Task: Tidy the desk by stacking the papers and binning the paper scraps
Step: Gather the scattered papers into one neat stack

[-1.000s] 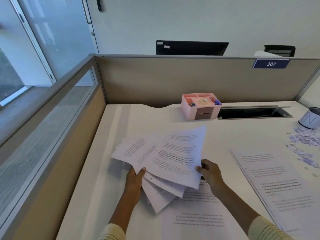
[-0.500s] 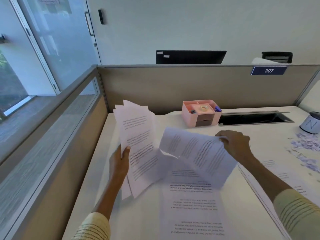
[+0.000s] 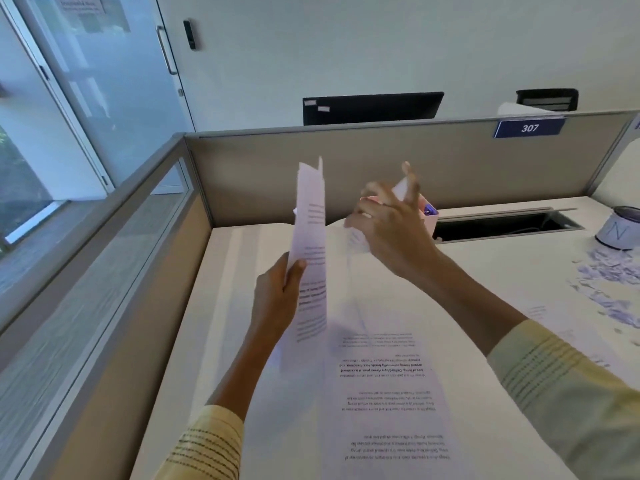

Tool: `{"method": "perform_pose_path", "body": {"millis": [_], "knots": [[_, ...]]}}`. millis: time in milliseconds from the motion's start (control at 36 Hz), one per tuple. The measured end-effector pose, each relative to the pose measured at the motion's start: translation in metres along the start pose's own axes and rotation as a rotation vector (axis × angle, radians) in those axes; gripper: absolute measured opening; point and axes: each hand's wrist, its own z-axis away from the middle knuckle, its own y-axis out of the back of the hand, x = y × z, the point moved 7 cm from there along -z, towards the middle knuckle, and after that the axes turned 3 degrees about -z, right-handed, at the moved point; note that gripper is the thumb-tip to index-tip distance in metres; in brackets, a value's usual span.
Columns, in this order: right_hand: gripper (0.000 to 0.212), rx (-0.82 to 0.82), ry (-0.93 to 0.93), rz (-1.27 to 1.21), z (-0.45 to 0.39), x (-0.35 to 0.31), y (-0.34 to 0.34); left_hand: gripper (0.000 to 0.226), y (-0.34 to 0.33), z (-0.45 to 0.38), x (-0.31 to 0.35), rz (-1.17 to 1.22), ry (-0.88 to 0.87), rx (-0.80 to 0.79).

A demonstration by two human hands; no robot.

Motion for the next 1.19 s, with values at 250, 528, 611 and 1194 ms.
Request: {"method": "perform_pose_path", "body": {"millis": [250, 528, 611, 1194], "knots": [[0.03, 0.041, 0.078, -0.041, -0.017, -0.037, 0.0, 0.06, -0.007, 0.005, 0.018, 0.048, 0.004, 0.012], [0.069, 0.163, -0.327, -0.308, 0.031, 0.004, -0.008, 0.016, 0.012, 0.017, 0.016, -0.142, -0.072, 0.166], [0.082, 0.015, -0.607, -0.479, 0.085, 0.032, -0.046, 0.018, 0.03, 0.02, 0.015, -0.189, -0.073, 0.229], [0.112, -1.12, -0.533, -0.451, 0.232, 0.018, -0.186, 0.023, 0.023, 0.027, 0.033, -0.113, -0.026, 0.25]]}}
